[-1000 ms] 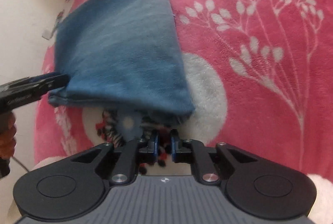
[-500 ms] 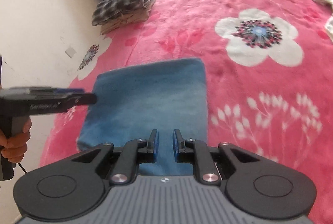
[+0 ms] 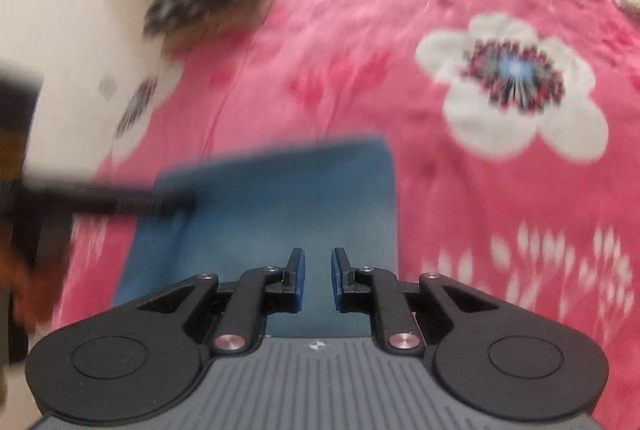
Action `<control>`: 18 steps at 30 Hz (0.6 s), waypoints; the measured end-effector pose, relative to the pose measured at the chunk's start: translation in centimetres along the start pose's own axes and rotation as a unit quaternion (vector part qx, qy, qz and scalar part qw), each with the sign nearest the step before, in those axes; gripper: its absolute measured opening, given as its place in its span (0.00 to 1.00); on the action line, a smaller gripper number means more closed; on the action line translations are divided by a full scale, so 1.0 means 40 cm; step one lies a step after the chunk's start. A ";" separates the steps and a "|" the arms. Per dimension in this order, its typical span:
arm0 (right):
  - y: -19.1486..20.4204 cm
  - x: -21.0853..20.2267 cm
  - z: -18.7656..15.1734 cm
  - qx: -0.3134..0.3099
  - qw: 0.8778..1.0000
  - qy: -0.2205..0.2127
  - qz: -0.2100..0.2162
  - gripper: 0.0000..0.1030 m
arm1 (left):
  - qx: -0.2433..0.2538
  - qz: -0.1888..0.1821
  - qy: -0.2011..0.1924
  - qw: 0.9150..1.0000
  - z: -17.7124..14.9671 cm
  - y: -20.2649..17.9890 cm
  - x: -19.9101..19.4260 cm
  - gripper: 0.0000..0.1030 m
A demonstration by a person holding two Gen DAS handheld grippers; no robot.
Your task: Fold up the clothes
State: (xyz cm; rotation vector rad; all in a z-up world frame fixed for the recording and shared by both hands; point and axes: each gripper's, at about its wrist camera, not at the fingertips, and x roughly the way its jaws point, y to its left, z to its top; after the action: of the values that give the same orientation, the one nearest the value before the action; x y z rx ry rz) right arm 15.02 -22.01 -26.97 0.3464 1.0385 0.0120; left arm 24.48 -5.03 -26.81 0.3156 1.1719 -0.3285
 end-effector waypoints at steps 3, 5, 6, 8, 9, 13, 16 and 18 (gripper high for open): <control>-0.025 0.070 0.045 0.012 1.000 -0.020 0.002 0.16 | 0.000 0.006 0.007 1.000 0.009 -0.004 0.004 0.49; -0.042 0.136 0.058 0.012 1.000 -0.004 -0.006 0.12 | 0.003 0.010 0.008 1.000 0.012 -0.010 0.006 0.49; -0.051 0.158 0.060 0.013 1.000 0.002 -0.007 0.11 | 0.007 0.014 0.008 1.000 0.012 -0.015 0.007 0.49; -0.056 0.164 0.073 0.013 1.000 0.005 -0.006 0.11 | 0.011 0.020 0.011 1.000 0.015 -0.021 0.008 0.49; -0.053 0.153 0.079 0.011 1.000 0.004 -0.009 0.11 | 0.010 0.021 0.012 1.000 0.015 -0.021 0.008 0.49; -0.047 0.073 0.080 0.011 1.000 -0.010 -0.006 0.15 | 0.009 0.022 0.014 1.000 0.015 -0.022 0.008 0.49; -0.046 0.044 0.059 0.012 1.000 0.000 -0.014 0.15 | 0.010 0.025 0.014 1.000 0.016 -0.024 0.008 0.49; -0.043 0.032 0.039 0.011 1.000 0.008 -0.019 0.15 | 0.014 0.028 0.013 0.999 0.014 -0.028 0.007 0.49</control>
State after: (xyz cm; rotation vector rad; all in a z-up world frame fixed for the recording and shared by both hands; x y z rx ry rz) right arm 16.72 -23.84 -27.82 0.3472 1.0621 -0.0316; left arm 24.61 -6.30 -26.95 0.3769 1.1833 -0.2929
